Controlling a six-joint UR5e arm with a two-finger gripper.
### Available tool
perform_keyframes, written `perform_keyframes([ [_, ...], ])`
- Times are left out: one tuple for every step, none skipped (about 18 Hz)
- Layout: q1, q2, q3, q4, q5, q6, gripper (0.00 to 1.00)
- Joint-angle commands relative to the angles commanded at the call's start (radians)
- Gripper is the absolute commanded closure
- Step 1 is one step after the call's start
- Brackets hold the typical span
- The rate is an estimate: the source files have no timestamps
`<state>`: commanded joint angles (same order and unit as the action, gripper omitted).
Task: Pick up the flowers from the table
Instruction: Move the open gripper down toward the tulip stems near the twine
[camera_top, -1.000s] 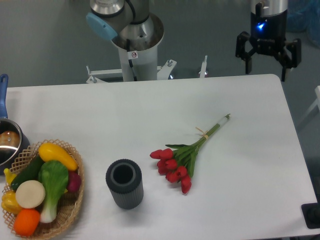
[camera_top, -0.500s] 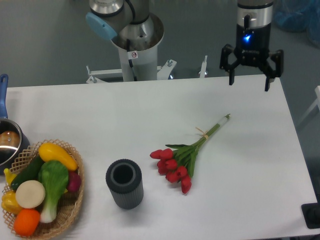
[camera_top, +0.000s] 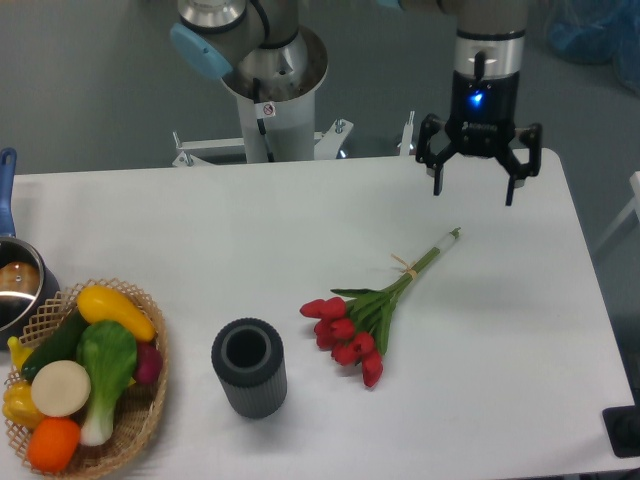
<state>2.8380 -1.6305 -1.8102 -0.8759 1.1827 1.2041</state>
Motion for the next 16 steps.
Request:
perform_keyframes([
  [-0.006,-0.006,0.000,0.002,0.002,0.006,0.00],
  [-0.008,-0.011,0.000,0.002,0.002,0.008,0.00],
  [-0.011,-0.018,0.000,0.002,0.002,0.009,0.00],
  [-0.021,-0.032,-0.001,0.003,0.005,0.009,0.00],
  [-0.034,-0.041,-0.001,0.005,0.006,0.009,0.00],
  [-0.040,-0.054,0.000,0.005,0.006,0.011,0.00],
  [-0.045,-0.064,0.000,0.005,0.006,0.012,0.00],
  [-0.054,-0.074,0.000,0.005,0.008,0.015,0.00],
  [-0.060,-0.084,-0.003,0.005,0.012,0.026,0.00],
  [-0.061,-0.097,-0.005,0.005,0.017,0.043,0.00],
  [-0.063,-0.106,-0.008,0.005,0.023,0.055,0.00],
  [-0.072,-0.118,-0.012,0.006,0.031,0.066,0.00],
  [-0.072,-0.126,-0.014,0.006,0.038,0.078,0.00],
  [-0.074,-0.137,-0.012,0.006,0.044,0.090,0.00],
  [-0.074,-0.147,-0.008,0.003,0.048,0.100,0.00],
  [-0.072,-0.164,-0.009,-0.003,0.057,0.127,0.00],
])
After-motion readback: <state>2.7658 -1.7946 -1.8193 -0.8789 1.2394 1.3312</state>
